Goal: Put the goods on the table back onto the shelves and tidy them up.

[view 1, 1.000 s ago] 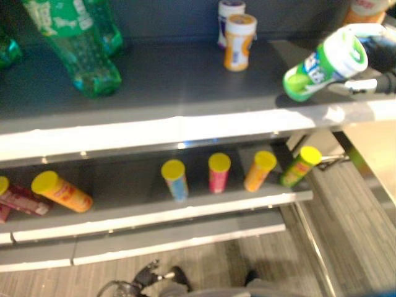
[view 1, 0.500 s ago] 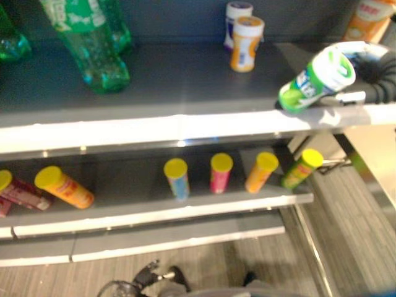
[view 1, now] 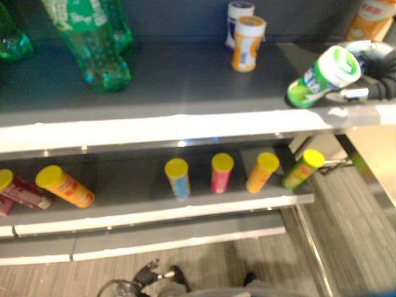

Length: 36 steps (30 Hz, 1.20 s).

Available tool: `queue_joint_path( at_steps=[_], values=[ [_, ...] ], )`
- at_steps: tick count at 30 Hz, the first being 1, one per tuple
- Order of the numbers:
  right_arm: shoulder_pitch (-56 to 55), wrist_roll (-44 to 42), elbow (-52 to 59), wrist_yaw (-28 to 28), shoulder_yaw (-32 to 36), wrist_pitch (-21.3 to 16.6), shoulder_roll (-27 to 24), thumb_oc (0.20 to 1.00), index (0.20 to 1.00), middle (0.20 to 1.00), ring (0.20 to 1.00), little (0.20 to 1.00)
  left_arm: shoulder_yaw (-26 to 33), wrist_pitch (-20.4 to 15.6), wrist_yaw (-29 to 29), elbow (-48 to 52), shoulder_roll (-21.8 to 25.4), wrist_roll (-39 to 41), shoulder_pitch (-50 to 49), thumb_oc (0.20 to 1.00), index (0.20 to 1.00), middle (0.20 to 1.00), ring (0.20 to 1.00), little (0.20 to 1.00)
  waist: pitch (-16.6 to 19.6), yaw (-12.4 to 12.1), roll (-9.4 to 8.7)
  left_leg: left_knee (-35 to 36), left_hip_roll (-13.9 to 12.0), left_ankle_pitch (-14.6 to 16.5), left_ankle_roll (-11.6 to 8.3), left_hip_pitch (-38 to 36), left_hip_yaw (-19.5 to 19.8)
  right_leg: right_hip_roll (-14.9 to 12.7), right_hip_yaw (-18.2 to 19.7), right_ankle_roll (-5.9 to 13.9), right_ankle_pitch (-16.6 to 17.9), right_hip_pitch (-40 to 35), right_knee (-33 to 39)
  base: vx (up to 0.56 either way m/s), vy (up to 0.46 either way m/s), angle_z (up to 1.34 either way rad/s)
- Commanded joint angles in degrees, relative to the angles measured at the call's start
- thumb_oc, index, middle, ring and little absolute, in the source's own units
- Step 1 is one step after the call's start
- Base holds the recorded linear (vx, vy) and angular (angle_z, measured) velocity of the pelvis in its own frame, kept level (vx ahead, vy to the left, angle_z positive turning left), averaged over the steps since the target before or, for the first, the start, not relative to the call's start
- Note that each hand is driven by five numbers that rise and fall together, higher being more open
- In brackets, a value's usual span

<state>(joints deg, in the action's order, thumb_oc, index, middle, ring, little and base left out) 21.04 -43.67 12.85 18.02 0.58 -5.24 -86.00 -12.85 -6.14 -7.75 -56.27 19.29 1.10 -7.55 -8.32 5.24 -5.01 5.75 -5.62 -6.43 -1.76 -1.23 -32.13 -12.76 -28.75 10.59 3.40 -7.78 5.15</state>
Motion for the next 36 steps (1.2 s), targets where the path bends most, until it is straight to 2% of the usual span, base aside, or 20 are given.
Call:
queue_joint_path(
  at_steps=[1, 11, 12, 13, 14, 26, 30, 31, 32, 34, 35, 36],
  values=[
    [3.8, 0.1, -1.1, -1.8, -1.2, -1.3, -0.7, 0.200, 0.200, 0.200, 0.200, 0.200, 0.7, -0.5, 0.4, -0.9, 1.6, 0.0, 4.2, 1.000, 1.000, 1.000, 1.000, 1.000, -0.1, -2.7, -1.48, -1.0, -4.7, 6.1, -8.61, -7.1, 0.5, -2.2, 0.4, 1.72, -0.3, 1.7, -1.8, 0.00, 0.000, 0.00],
    [8.5, 1.2, -1.8, -2.3, -5.9, -1.1, -0.4, 0.200, 0.200, 0.200, 0.200, 0.200, 1.1, -0.2, 0.7, -1.5, 1.5, 0.5, 4.4, 1.000, 1.000, 1.000, 1.000, 1.000, -0.1, -3.2, -1.76, -1.1, -4.8, 6.1, -8.70, -7.2, 0.7, -2.1, 0.0, 1.49, -0.7, 1.4, -1.9, 0.00, 0.000, 0.00],
    [8.8, 1.1, -1.9, -2.4, -6.1, -1.2, -0.2, 0.382, 0.382, 0.382, 0.382, 0.382, 1.2, -0.2, 0.7, -1.6, 1.5, 0.6, 4.4, 1.000, 1.000, 1.000, 1.000, 1.000, 0.0, -3.2, -1.68, -1.0, -4.8, 6.1, -8.68, -7.2, 0.8, -2.1, -0.2, 1.47, -0.7, 1.3, -1.9, 0.00, 0.000, 0.00],
    [9.0, 1.2, -1.8, -2.6, -6.1, -1.5, 0.2, 0.489, 0.489, 0.489, 0.489, 0.489, 1.2, -0.1, 0.8, -1.6, 1.5, 0.5, 4.4, 1.000, 1.000, 1.000, 1.000, 1.000, 0.0, -3.3, -1.63, -1.1, -4.8, 6.1, -8.66, -7.2, 0.8, -2.1, -0.3, 1.47, -0.7, 1.3, -1.9, 0.00, 0.000, 0.00],
    [9.4, 1.8, -1.9, -3.2, -6.1, -1.6, 0.8, 1.000, 1.000, 1.000, 1.000, 1.000, 1.2, -0.1, 1.0, -1.6, 1.5, 0.5, 4.3, 1.000, 1.000, 1.000, 1.000, 1.000, -0.1, -3.3, -1.59, -1.1, -4.8, 6.2, -8.59, -7.3, 0.8, -2.1, -0.4, 1.45, -0.8, 1.2, -2.0, 0.00, 0.000, 0.00],
    [9.6, 4.1, -2.7, -5.5, -3.9, -1.9, 2.4, 1.000, 1.000, 1.000, 1.000, 1.000, 1.7, 0.3, 1.2, -2.0, 1.5, 1.1, 5.1, 1.000, 1.000, 1.000, 1.000, 1.000, -0.1, -3.1, -1.33, -1.1, -4.7, 6.3, -8.55, -7.5, 0.8, -2.2, -0.6, 1.32, -1.0, 0.8, -2.1, 0.00, 0.000, 0.00],
    [8.1, 5.3, -2.1, -8.0, 0.6, -3.3, 4.7, 1.000, 1.000, 1.000, 1.000, 1.000, 2.0, 0.5, 1.7, -2.5, 1.0, 1.5, 5.4, 1.000, 1.000, 1.000, 1.000, 1.000, 0.0, -2.6, -1.09, -1.1, -4.6, 6.5, -8.43, -7.7, 0.8, -2.3, -0.5, 1.34, -1.0, 0.8, -2.2, 0.00, 0.000, 0.00],
    [7.5, 7.1, -2.1, -10.7, 3.4, -4.2, 7.3, 1.000, 1.000, 1.000, 1.000, 1.000, 2.3, 0.6, 2.2, -2.5, 0.4, 1.7, 5.8, 1.000, 1.000, 1.000, 1.000, 1.000, 0.1, -2.2, -0.76, -1.1, -4.5, 6.6, -8.28, -7.7, 0.7, -2.4, -0.4, 1.37, -1.0, 0.7, -2.2, 0.00, 0.000, 0.00],
    [6.5, 7.2, -1.7, -10.7, 4.4, -4.1, 7.5, 1.000, 1.000, 1.000, 1.000, 1.000, 2.1, 0.6, 2.2, -2.5, 0.5, 1.6, 5.9, 1.000, 1.000, 1.000, 1.000, 1.000, 0.0, -2.3, -0.92, -1.1, -4.5, 6.7, -8.27, -7.7, 0.8, -2.4, -0.5, 1.38, -1.0, 0.7, -2.2, 0.00, 0.000, 0.00],
    [3.2, 6.2, 0.1, -13.7, 9.9, -5.7, 15.1, 1.000, 1.000, 1.000, 1.000, 1.000, 2.3, 0.9, 3.0, -2.6, -0.4, 1.8, 6.4, 1.000, 1.000, 1.000, 1.000, 1.000, -0.1, -1.9, -0.14, -1.1, -4.3, 7.0, -7.88, -7.7, 1.0, -2.6, -0.2, 1.46, -1.1, 0.8, -2.4, 0.00, 0.000, 0.00],
    [2.0, 6.3, 0.7, -13.7, 11.0, -5.5, 15.5, 1.000, 1.000, 1.000, 1.000, 1.000, 2.1, 0.9, 3.0, -2.7, -0.2, 1.7, 6.5, 1.000, 1.000, 1.000, 1.000, 1.000, -0.1, -2.2, -0.37, -1.1, -4.3, 7.0, -7.86, -7.7, 1.1, -2.6, -0.3, 1.47, -1.1, 0.8, -2.4, 0.00, 0.000, 0.00],
    [-0.3, 5.0, 3.1, -14.4, 12.8, -6.0, 21.3, 1.000, 1.000, 1.000, 1.000, 1.000, 2.2, 1.2, 3.4, -2.6, -0.8, 1.3, 6.5, 1.000, 1.000, 1.000, 1.000, 1.000, -0.2, -1.9, 0.22, -1.1, -4.1, 7.3, -7.61, -7.9, 1.1, -2.8, -0.2, 1.49, -1.1, 0.8, -2.4, 0.00, 0.000, 0.00]
  ],
)
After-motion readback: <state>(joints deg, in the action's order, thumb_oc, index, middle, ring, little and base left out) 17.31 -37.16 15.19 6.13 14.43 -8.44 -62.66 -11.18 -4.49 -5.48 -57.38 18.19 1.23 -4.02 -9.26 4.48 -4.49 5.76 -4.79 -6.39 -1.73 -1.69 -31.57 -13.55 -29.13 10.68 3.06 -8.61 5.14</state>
